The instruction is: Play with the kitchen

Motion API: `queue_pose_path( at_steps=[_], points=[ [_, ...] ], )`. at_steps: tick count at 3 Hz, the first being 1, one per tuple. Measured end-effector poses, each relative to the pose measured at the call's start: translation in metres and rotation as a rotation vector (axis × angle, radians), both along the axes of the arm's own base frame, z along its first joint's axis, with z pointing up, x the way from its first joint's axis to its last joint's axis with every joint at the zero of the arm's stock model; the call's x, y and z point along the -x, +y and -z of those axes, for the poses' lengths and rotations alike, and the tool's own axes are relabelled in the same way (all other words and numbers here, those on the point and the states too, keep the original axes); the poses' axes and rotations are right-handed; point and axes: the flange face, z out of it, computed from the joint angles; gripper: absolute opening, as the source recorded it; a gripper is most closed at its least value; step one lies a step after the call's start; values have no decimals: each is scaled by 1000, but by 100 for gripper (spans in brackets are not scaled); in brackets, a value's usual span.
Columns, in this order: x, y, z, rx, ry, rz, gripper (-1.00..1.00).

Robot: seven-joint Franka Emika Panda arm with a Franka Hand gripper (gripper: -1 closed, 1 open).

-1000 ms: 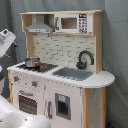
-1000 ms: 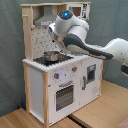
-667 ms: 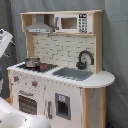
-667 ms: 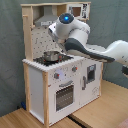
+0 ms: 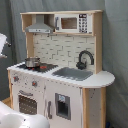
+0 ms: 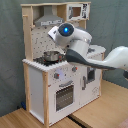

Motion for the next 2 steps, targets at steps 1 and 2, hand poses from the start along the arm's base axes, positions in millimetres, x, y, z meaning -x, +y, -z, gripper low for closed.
queue_pose_path(
  at_steps=[1, 2],
  points=[
    [13, 16, 30, 136, -19, -5, 100],
    [34, 34, 71, 268, -21, -6, 100]
  ],
)
